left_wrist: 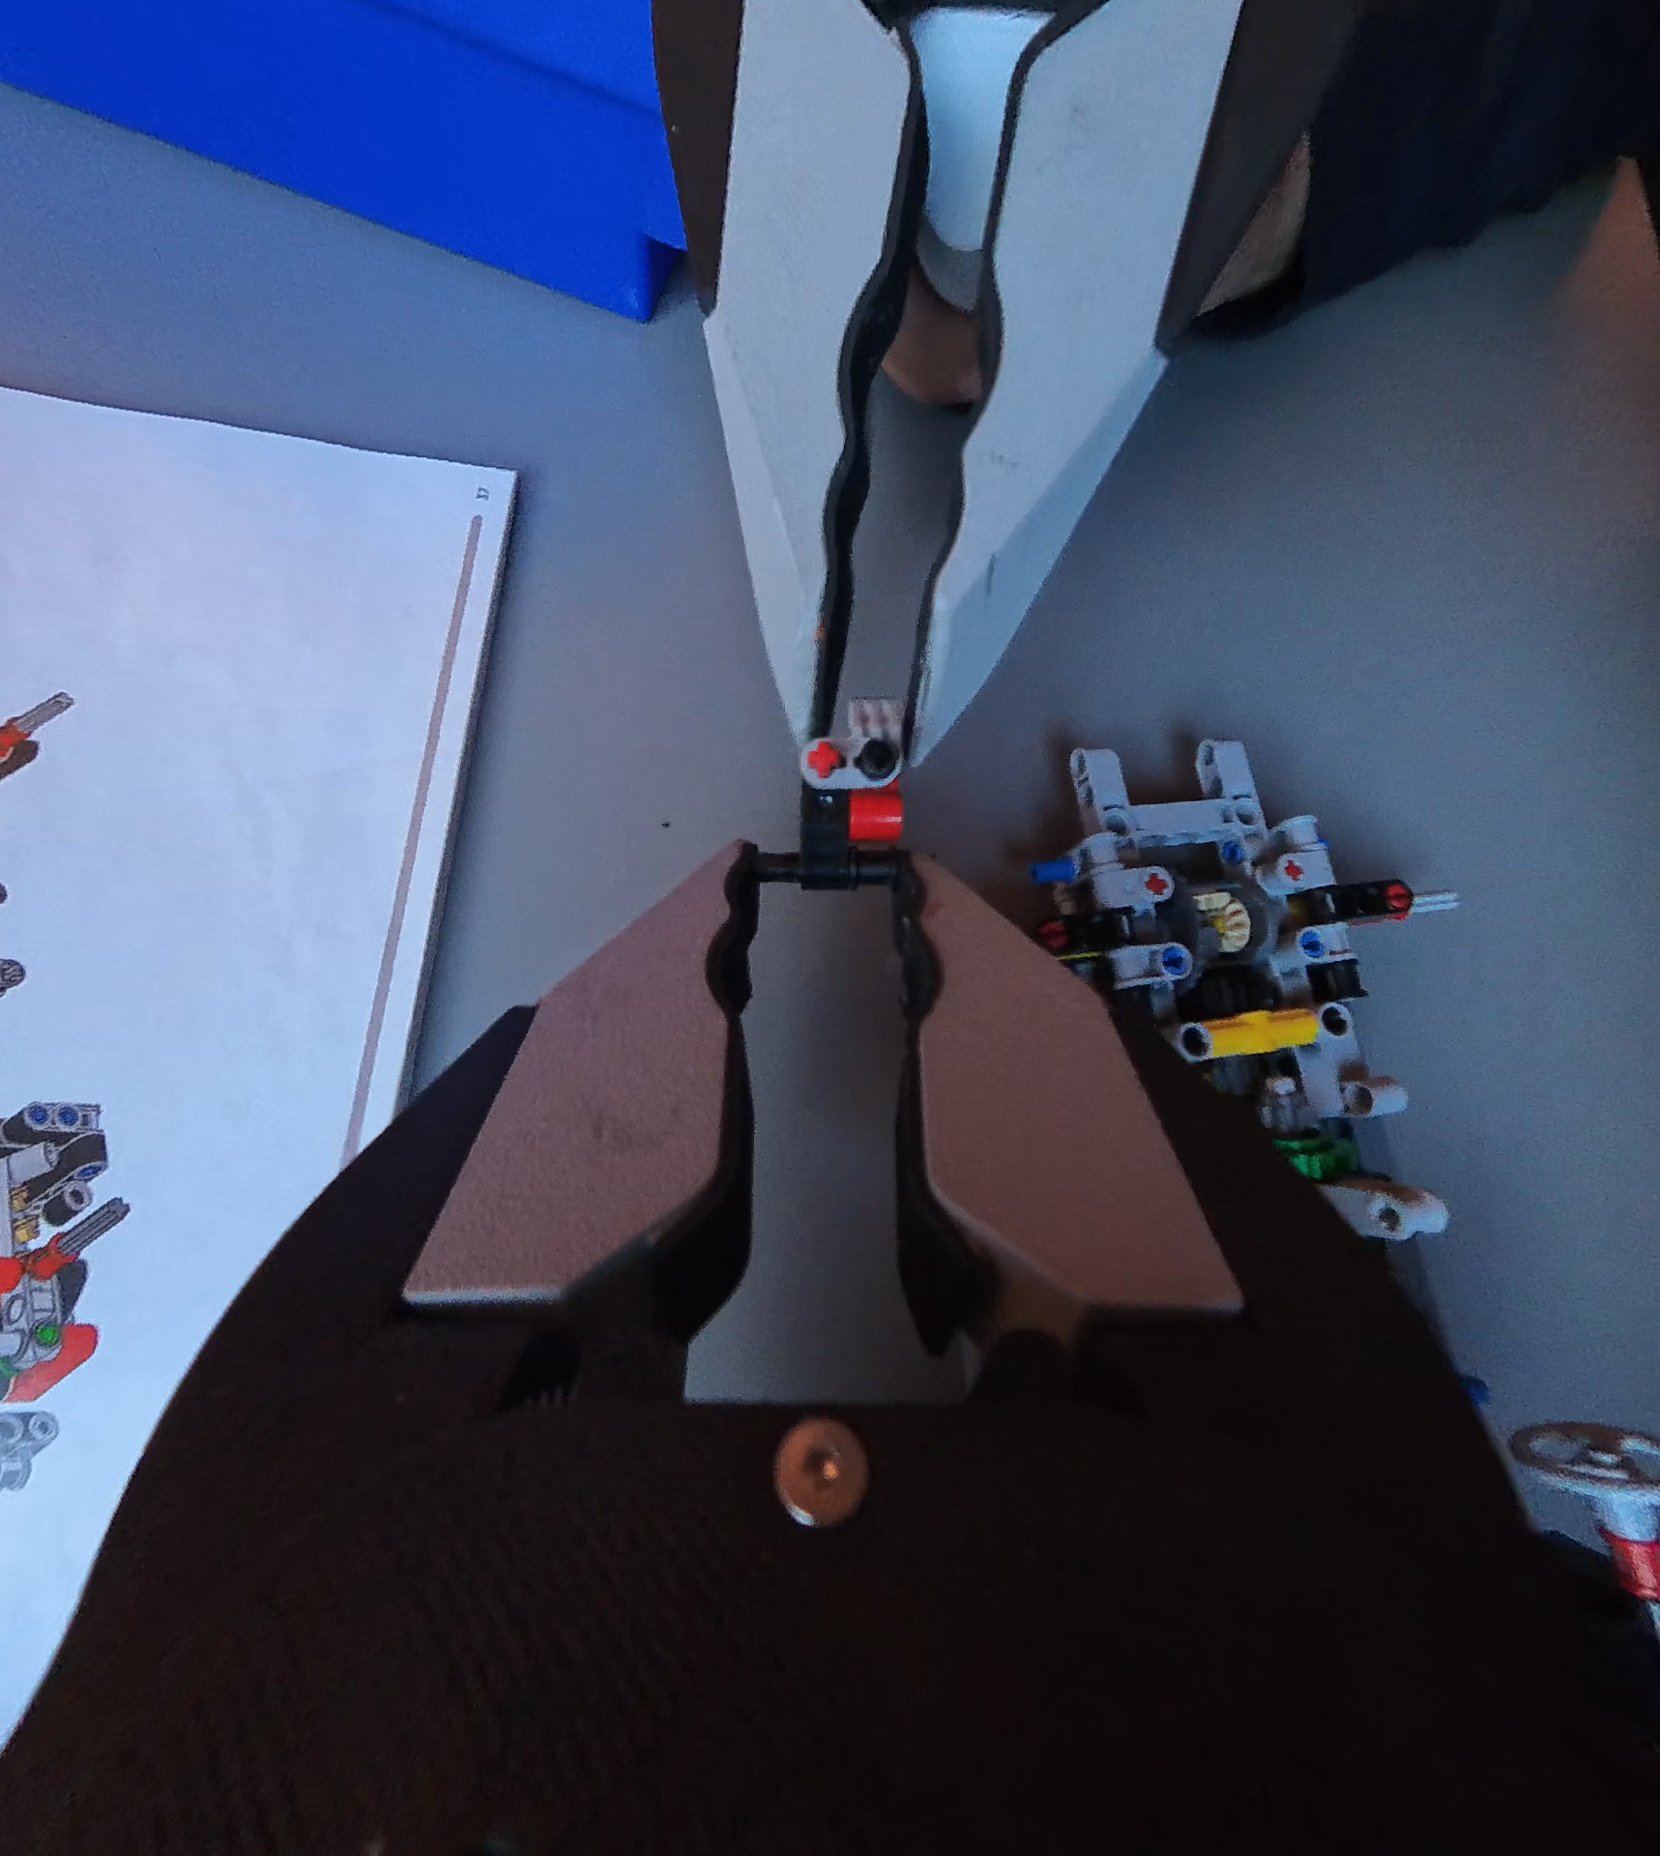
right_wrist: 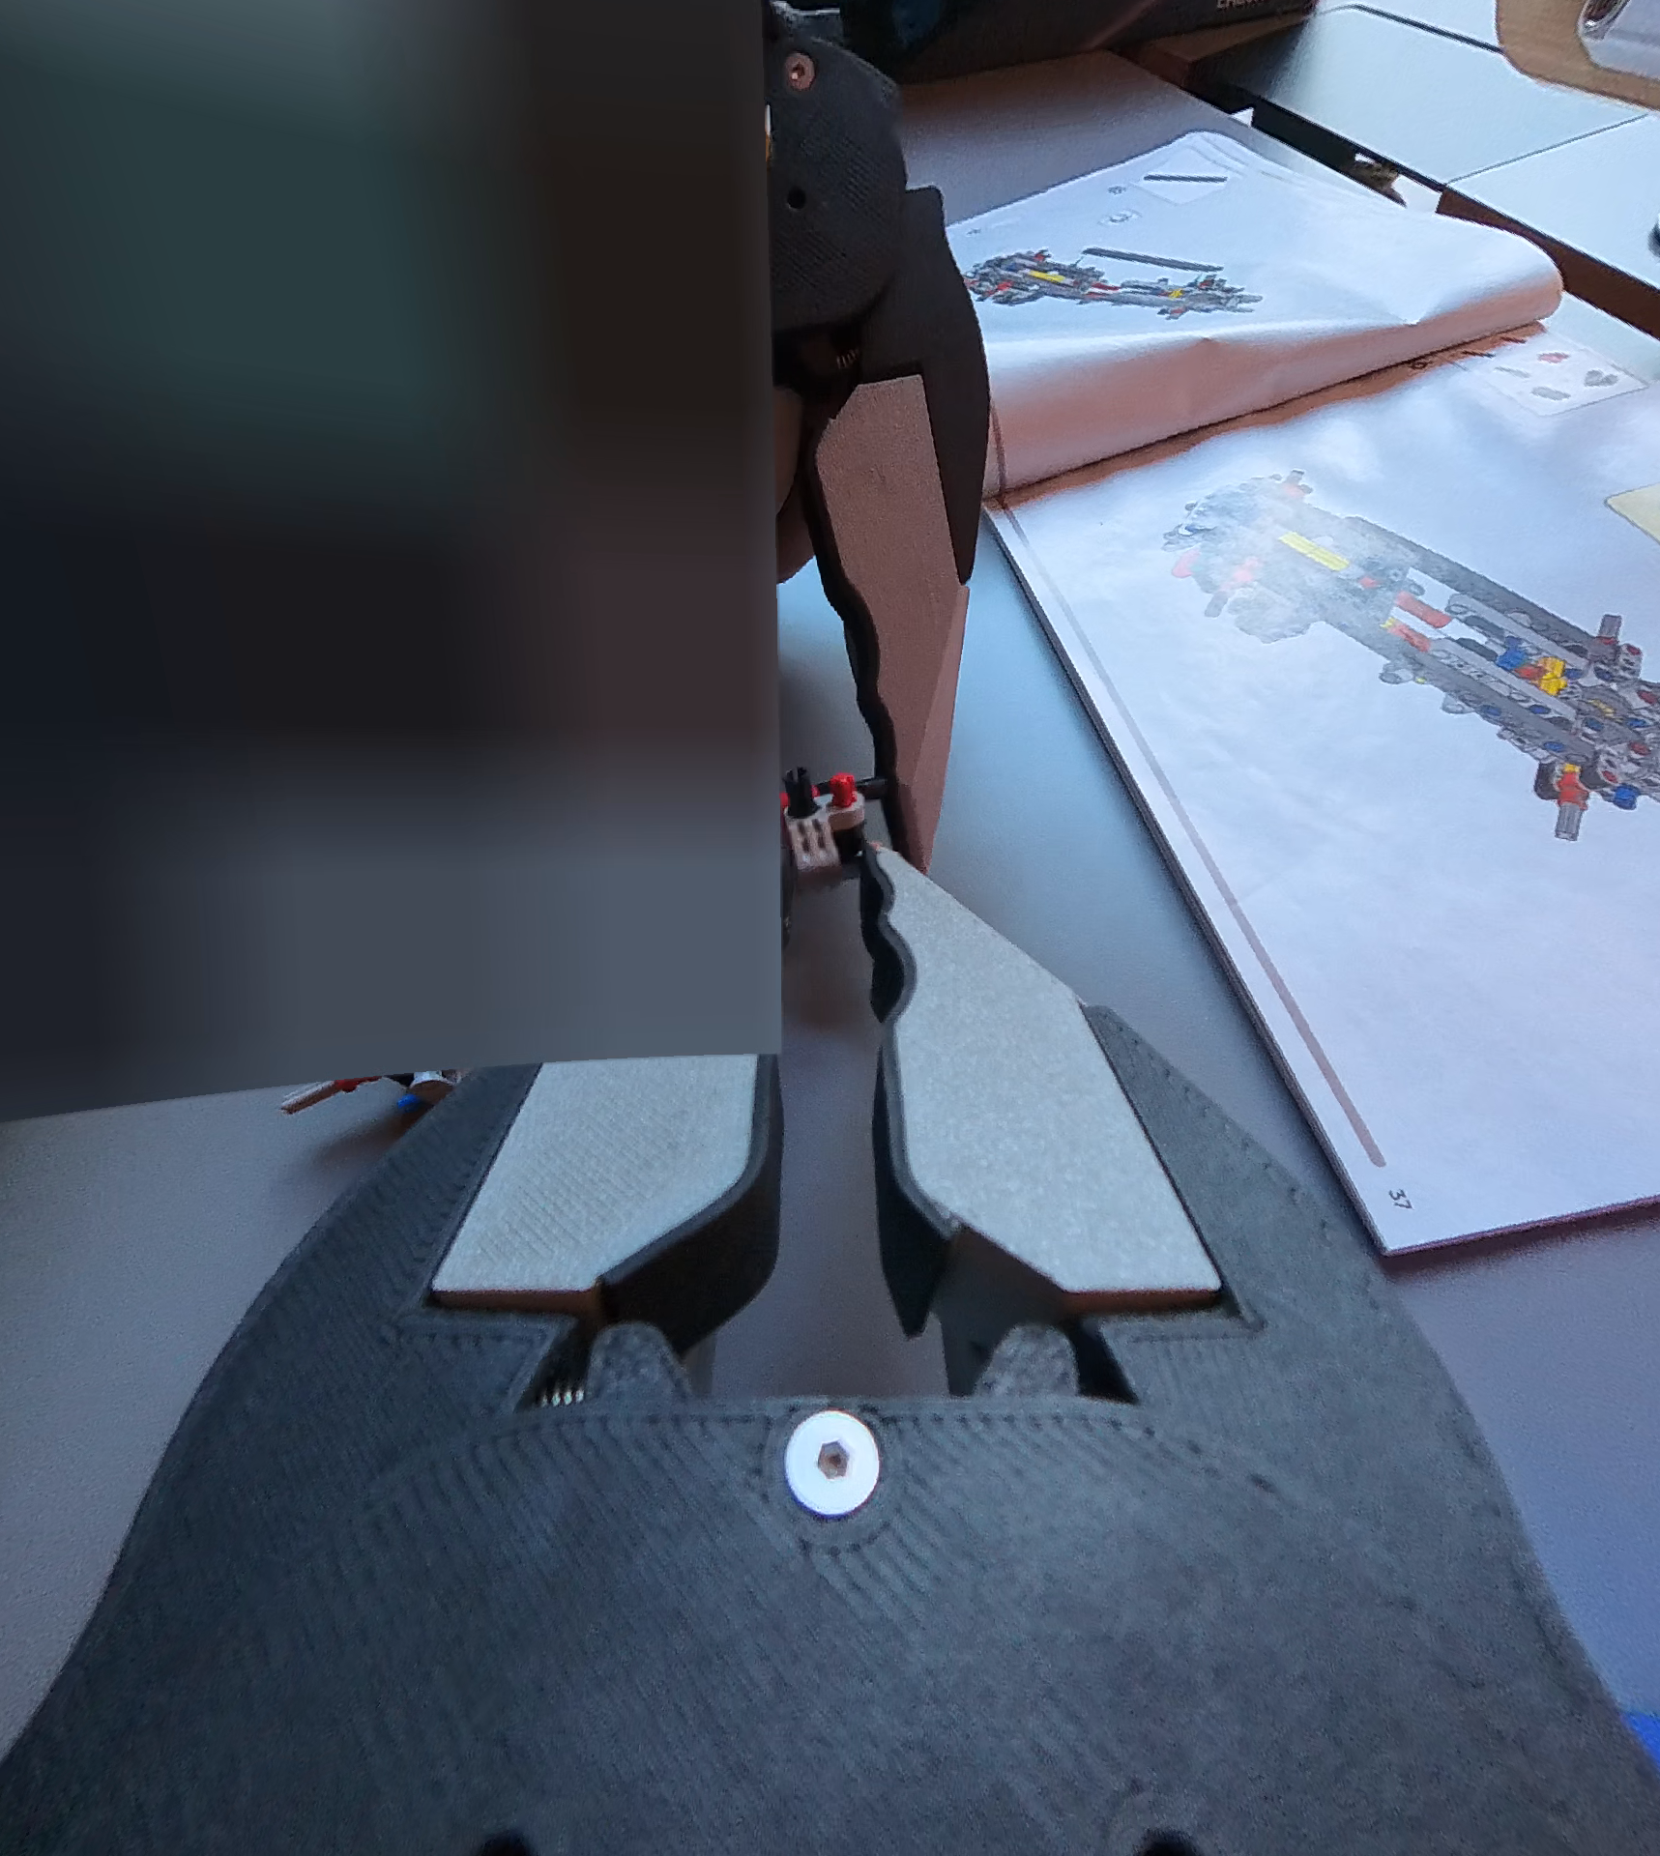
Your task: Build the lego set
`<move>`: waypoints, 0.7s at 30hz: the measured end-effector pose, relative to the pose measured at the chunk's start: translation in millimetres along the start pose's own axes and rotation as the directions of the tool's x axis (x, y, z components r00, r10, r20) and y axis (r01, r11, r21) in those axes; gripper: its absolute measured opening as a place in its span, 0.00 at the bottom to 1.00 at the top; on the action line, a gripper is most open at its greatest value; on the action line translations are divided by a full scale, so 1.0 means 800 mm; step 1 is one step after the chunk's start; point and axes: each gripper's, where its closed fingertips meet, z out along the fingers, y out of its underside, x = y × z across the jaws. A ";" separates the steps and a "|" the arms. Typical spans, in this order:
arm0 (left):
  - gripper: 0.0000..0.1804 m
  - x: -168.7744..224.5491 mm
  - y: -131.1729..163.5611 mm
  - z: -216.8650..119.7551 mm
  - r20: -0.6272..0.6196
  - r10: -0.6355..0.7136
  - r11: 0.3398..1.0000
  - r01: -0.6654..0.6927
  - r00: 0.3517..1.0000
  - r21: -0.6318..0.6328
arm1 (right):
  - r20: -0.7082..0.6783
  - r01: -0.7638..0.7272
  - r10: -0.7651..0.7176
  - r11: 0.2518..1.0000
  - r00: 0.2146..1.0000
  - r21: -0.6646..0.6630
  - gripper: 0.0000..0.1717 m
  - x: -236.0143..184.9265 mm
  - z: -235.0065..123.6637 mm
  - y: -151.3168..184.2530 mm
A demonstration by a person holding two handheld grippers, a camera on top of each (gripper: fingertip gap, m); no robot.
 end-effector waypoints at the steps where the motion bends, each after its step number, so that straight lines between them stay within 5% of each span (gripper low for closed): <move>1: 0.14 -0.003 0.001 0.000 0.014 0.005 1.000 -0.005 1.000 -0.003 | 0.013 -0.006 0.006 1.000 1.000 0.006 0.05 -0.001 -0.001 -0.001; 21: 0.13 -0.004 0.004 0.004 0.034 0.013 1.000 -0.012 0.999 -0.012 | -0.002 -0.018 0.018 1.000 1.000 0.022 0.03 0.003 -0.004 -0.003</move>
